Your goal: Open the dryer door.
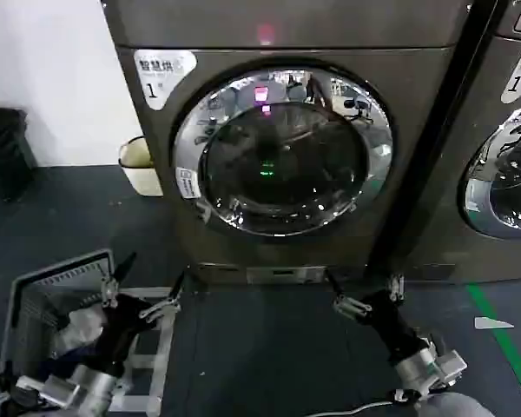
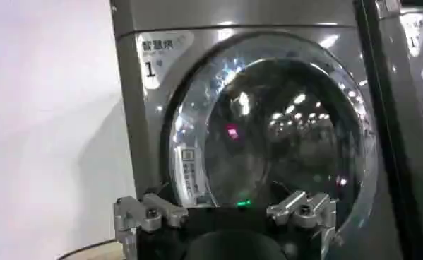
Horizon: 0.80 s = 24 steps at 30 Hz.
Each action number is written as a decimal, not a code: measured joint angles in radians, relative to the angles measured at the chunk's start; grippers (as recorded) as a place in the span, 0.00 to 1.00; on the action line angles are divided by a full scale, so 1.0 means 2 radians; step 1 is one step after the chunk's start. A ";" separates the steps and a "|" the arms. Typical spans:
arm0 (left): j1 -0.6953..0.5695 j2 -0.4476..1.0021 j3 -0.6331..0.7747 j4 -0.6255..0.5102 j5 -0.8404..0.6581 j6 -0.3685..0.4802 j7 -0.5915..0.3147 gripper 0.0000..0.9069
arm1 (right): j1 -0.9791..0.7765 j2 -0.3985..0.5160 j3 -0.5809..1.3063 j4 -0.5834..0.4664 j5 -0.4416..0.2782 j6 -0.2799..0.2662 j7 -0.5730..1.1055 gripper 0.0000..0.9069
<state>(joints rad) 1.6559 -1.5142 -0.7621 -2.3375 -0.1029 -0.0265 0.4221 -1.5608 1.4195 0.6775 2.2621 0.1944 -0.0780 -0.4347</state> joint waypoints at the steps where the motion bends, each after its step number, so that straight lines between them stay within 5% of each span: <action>1: 0.001 0.000 0.000 -0.001 -0.001 0.000 0.000 1.00 | 0.008 -0.007 -0.004 -0.004 0.009 -0.004 -0.002 1.00; 7: 0.011 0.001 0.001 -0.008 -0.002 0.002 0.000 1.00 | 0.079 -0.077 -0.035 -0.049 0.072 -0.013 -0.012 1.00; 15: 0.022 -0.001 -0.005 -0.017 -0.002 -0.001 0.000 1.00 | 0.202 -0.166 -0.128 -0.121 0.112 -0.026 -0.011 1.00; 24: 0.033 -0.004 -0.012 -0.023 -0.007 -0.006 0.001 1.00 | 0.357 -0.178 -0.258 -0.216 0.130 -0.028 -0.024 1.00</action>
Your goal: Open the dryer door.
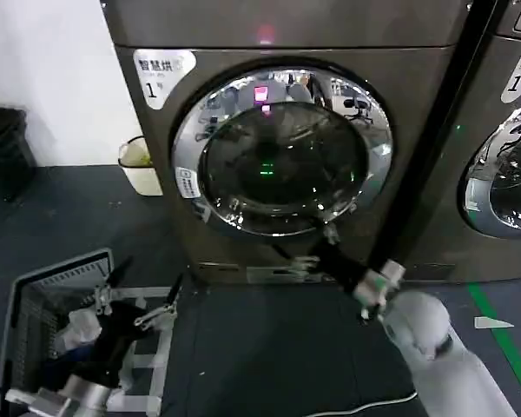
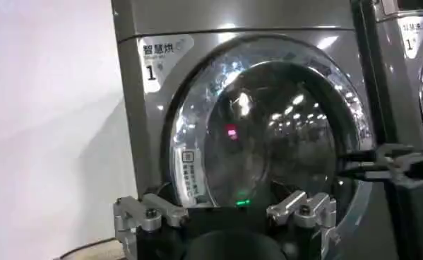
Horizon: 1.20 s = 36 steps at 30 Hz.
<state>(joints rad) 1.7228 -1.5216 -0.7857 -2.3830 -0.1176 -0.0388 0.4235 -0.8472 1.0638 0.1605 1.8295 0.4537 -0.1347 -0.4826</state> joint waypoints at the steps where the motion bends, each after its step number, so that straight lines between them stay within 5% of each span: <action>1: 0.000 0.000 -0.001 0.000 0.000 -0.001 0.000 1.00 | 0.015 0.002 -0.014 -0.011 0.000 -0.001 -0.001 1.00; 14: 0.004 -0.010 -0.007 -0.002 -0.004 -0.004 0.003 1.00 | 0.166 0.056 -0.129 -0.135 -0.015 0.005 0.001 1.00; 36: 0.017 -0.019 -0.004 -0.004 0.009 -0.016 0.006 1.00 | 0.239 0.144 -0.174 -0.245 -0.027 0.013 -0.011 1.00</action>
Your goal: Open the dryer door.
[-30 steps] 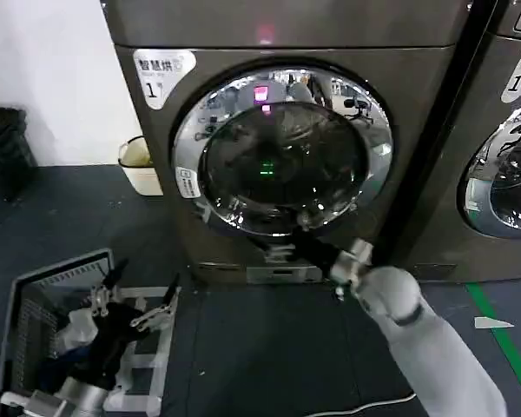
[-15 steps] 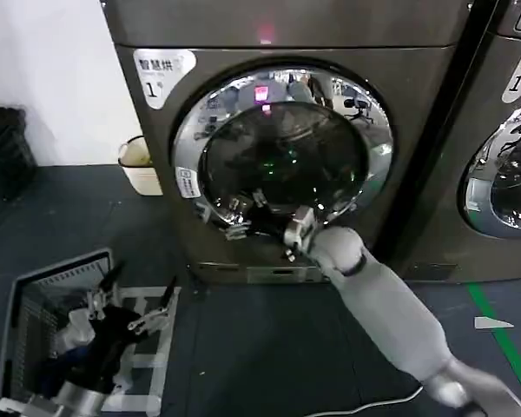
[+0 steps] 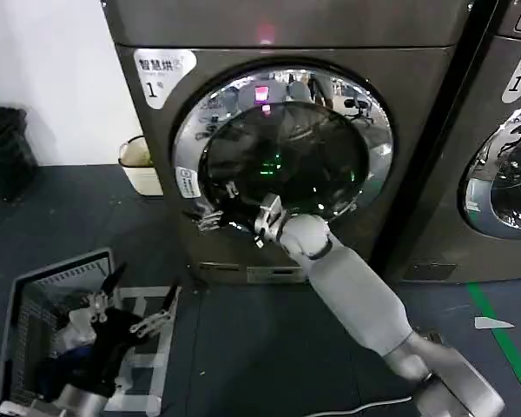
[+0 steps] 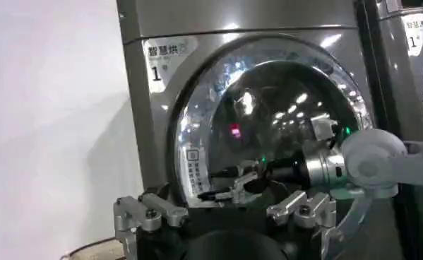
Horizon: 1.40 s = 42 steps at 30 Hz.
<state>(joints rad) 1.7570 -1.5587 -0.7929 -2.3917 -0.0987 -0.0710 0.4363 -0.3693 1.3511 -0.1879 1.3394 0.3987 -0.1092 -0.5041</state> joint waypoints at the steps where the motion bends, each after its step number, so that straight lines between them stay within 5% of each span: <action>1: 0.000 0.000 0.000 0.000 0.000 0.000 0.000 1.00 | 0.001 0.002 -0.001 -0.002 0.002 0.001 -0.002 1.00; 10: -0.001 0.000 0.000 -0.001 0.000 0.000 0.003 1.00 | 0.006 0.010 -0.005 -0.008 0.049 0.016 -0.017 1.00; 15: -0.004 0.006 -0.008 -0.003 0.001 0.019 0.011 1.00 | -0.006 0.001 -0.008 0.007 0.045 0.022 -0.028 1.00; 24: -0.022 0.019 -0.025 -0.010 -0.006 0.064 0.005 1.00 | -0.020 -0.020 0.006 0.041 0.073 -0.005 -0.088 1.00; 34: -0.035 0.032 -0.053 -0.014 -0.043 0.097 -0.014 1.00 | -0.039 -0.056 0.025 0.077 0.085 -0.005 -0.165 1.00; 42: -0.044 0.038 -0.079 0.003 -0.106 0.097 0.040 1.00 | -0.058 -0.084 0.036 0.100 0.116 -0.012 -0.234 1.00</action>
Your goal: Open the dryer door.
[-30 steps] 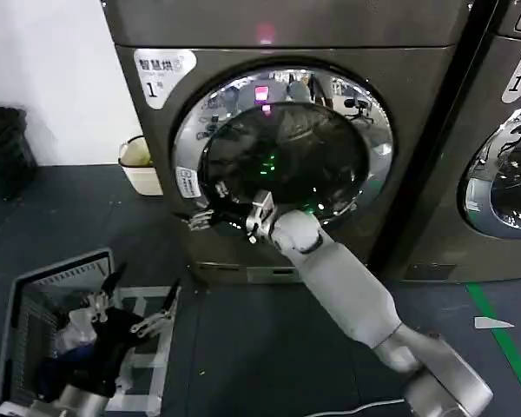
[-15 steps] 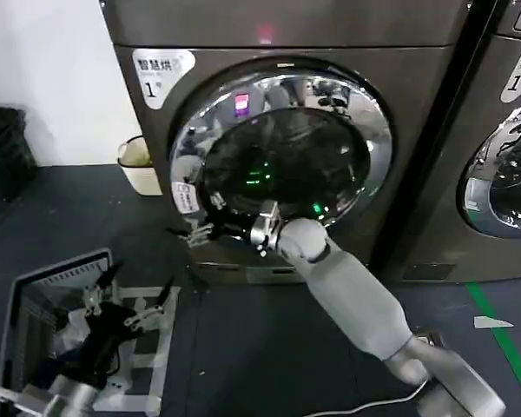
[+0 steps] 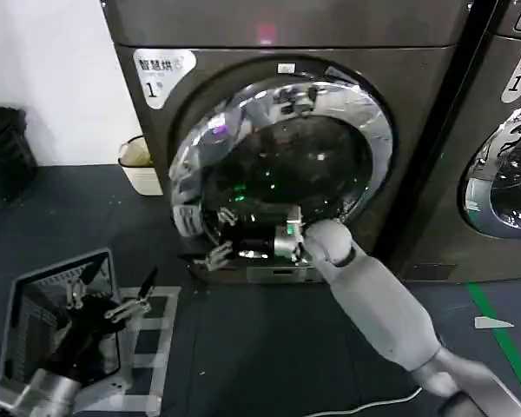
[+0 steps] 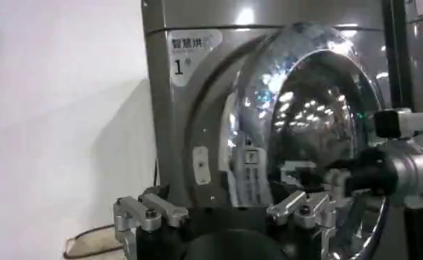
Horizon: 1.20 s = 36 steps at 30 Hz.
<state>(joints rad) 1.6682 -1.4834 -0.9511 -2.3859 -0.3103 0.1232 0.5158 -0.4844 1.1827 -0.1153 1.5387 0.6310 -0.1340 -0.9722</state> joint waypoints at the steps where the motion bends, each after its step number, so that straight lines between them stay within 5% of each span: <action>1: -0.002 0.001 -0.003 0.002 -0.010 0.001 0.003 1.00 | -0.003 -0.004 0.001 0.003 0.002 0.000 -0.007 1.00; 16: -0.034 0.037 -0.068 0.038 -0.070 0.016 0.042 1.00 | -0.058 -0.056 0.040 0.048 0.014 -0.001 -0.114 1.00; 24: -0.059 0.081 -0.044 0.061 -0.080 0.016 0.026 1.00 | -0.095 -0.080 0.059 0.065 0.004 0.028 -0.176 1.00; 36: -0.103 0.174 0.021 0.081 -0.199 0.027 0.020 1.00 | -0.131 -0.120 0.097 0.050 0.002 0.038 -0.244 1.00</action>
<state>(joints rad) 1.4626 -1.1360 -0.9093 -2.2233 -0.7078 0.1768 0.5553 -0.7473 0.9430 0.0786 1.6396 0.6345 -0.0575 -1.4610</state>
